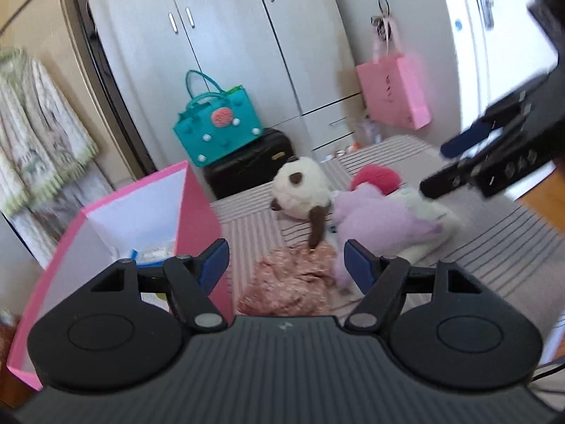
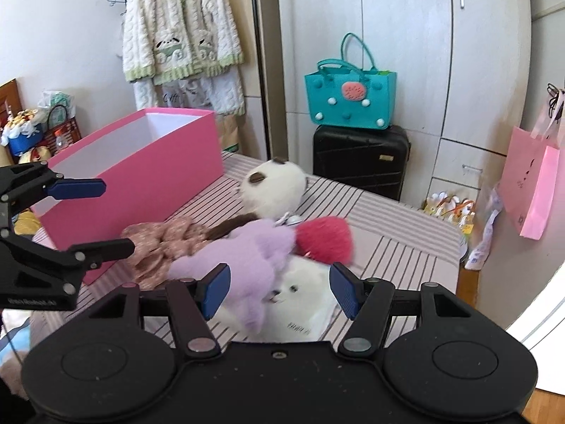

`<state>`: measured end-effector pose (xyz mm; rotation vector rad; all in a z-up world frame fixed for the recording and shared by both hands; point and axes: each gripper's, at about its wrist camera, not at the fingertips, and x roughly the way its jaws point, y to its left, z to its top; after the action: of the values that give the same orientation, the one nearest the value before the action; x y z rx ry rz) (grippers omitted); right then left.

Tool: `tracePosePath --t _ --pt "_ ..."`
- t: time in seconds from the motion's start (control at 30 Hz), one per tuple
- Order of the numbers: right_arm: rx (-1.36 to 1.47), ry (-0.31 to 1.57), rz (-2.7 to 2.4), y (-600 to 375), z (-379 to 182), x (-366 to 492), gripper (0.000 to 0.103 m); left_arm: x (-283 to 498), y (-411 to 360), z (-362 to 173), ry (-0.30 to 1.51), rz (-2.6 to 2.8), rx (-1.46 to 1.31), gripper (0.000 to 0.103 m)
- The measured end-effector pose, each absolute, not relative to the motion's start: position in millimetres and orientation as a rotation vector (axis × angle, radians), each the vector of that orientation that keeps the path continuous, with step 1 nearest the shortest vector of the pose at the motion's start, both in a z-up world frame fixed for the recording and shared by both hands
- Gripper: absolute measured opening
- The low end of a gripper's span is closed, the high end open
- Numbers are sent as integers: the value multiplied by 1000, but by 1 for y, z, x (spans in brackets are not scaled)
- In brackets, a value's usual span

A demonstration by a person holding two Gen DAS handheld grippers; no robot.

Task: Organize soft objects
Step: 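Grasp the floral cloth with the left tool while the right tool grasps the red pompom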

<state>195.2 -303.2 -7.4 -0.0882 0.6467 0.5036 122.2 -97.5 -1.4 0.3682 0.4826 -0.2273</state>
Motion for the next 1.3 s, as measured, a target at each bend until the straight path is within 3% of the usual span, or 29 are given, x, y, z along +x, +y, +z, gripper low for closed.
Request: tracePosePath --t 0.47,0.5,0.53,0.6,0.77,0.93,1.03,1.23,1.3 --pt "-38 648 464 -316 -23 243 69 154 -123 -40 552 -157 565 60" --pt "-35 650 462 -316 -24 247 69 157 -122 -42 568 -153 564 57" --pt "-30 652 462 -317 -25 251 69 160 -122 -44 581 -155 564 45" --pt "-17 658 462 -318 -29 260 69 164 -121 -47 615 -169 560 35" --pt "2 687 455 -318 -43 283 69 168 -120 -53 660 -166 531 37" --pt "-23 699 451 -311 -54 295 69 172 -119 -54 670 -146 521 59" --pt "-32 717 478 -306 -59 301 69 178 -119 -57 690 -137 523 58" --pt "-31 750 484 -302 -72 309 66 185 -114 -58 707 -142 459 33" --pt "-36 746 477 -301 -73 307 48 186 -112 -59 709 -144 445 29"
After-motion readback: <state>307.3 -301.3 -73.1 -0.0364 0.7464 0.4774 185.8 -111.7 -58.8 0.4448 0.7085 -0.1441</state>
